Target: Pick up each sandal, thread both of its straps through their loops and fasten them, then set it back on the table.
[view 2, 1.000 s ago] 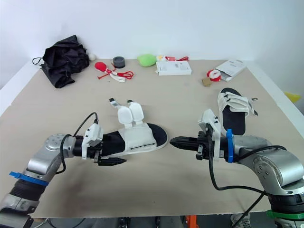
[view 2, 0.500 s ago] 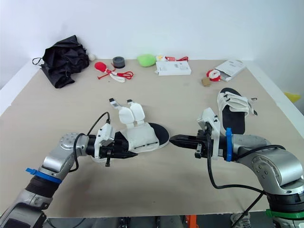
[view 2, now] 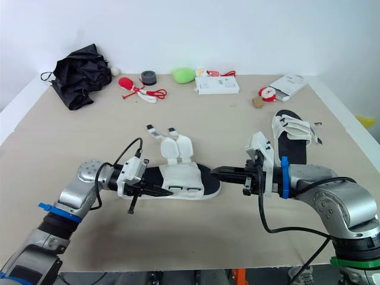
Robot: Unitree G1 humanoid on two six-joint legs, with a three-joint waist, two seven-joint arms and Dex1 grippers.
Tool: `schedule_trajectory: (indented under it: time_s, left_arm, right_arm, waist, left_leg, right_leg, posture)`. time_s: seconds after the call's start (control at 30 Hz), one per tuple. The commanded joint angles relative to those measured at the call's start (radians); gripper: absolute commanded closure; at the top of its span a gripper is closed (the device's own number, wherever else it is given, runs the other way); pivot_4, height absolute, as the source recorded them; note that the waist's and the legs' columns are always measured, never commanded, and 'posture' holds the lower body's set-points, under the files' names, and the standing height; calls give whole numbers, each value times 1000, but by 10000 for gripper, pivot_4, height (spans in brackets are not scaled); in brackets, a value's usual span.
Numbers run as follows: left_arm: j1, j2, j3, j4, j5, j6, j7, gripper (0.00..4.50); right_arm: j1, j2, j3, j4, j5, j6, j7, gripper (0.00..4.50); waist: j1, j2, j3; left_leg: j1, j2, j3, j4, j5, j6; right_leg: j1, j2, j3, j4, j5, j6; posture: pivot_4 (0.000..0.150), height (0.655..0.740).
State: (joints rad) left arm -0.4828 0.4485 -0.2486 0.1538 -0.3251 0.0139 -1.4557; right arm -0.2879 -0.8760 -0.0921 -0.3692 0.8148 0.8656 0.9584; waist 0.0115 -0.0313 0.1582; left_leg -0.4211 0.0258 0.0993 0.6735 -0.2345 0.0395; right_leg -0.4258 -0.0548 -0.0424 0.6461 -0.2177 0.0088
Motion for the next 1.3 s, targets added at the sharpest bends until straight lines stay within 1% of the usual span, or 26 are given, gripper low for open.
schedule_trajectory:
  time_s: [0.03,0.13,0.23,0.43,0.53,0.6,0.7,0.87,1.0,1.17,1.3]
  left_arm:
    - [-27,-12,-5,25,1,-50,-23,44619]
    - [-33,-19,-9,42,3,-66,-31,44619]
    - [-37,-27,-15,55,8,-86,-39,44619]
    - [-34,-42,-27,56,17,-97,-38,44619]
    - [-31,-49,-29,60,31,-100,-17,44619]
    - [-28,-54,-26,58,36,-88,-1,44619]
    - [-26,-63,-27,65,57,-77,41,44619]
    - [-16,-75,-27,48,56,-39,77,44619]
    - [2,-68,-35,26,52,-38,70,44619]
    - [16,-65,-37,8,44,-32,63,44619]
    - [17,-61,-37,6,47,-34,64,44619]
  right_arm:
    - [-23,-19,25,21,-37,-21,36,45000]
    - [-28,-39,89,48,-107,-47,66,45000]
    - [-75,-35,176,124,-203,-91,93,45000]
    - [-185,24,267,207,-253,-97,157,45000]
    - [-209,42,311,223,-281,-104,187,45000]
    - [-219,51,330,233,-296,-106,202,45000]
    - [-234,68,349,252,-316,-111,220,45000]
    - [-258,80,363,282,-340,-119,251,45000]
    - [-278,91,379,331,-374,-132,276,45000]
    - [-280,87,447,387,-453,-155,306,45000]
    - [-284,84,473,427,-486,-172,337,45000]
  waist:
    - [0,0,0]
    - [0,0,0]
    - [-1,0,0]
    - [-1,0,0]
    - [0,0,0]
    - [0,0,0]
    - [0,0,0]
    - [0,0,0]
    - [0,1,0]
    - [0,1,-1]
    - [0,2,-2]
  left_leg:
    - [0,0,0,0,0,0]
    - [0,0,0,0,0,0]
    - [0,0,0,1,0,0]
    - [0,0,0,1,0,0]
    - [-1,0,0,1,0,0]
    - [-1,0,-1,1,0,0]
    - [-1,0,0,1,0,1]
    - [-1,0,0,2,1,1]
    - [-1,0,0,3,1,1]
    - [-1,0,0,3,1,1]
    - [-1,0,0,3,1,1]
  right_leg:
    - [0,0,0,0,0,0]
    - [0,1,0,0,0,0]
    - [0,1,0,0,0,1]
    - [-1,1,0,0,0,2]
    - [-1,1,0,0,1,-1]
    - [-1,1,0,0,3,-4]
    - [-1,1,0,0,4,-4]
    - [0,1,0,0,5,-3]
    - [0,1,0,0,5,-3]
    - [0,0,0,0,6,-3]
    - [0,1,0,0,5,-4]
  posture:
    - [1500,7400]
    - [1500,7400]
    - [1500,7400]
    - [1500,7400]
    - [1500,7400]
    - [1500,7400]
    - [1500,7400]
    - [1500,7400]
    - [1500,7400]
    - [1500,7400]
    - [1500,7400]
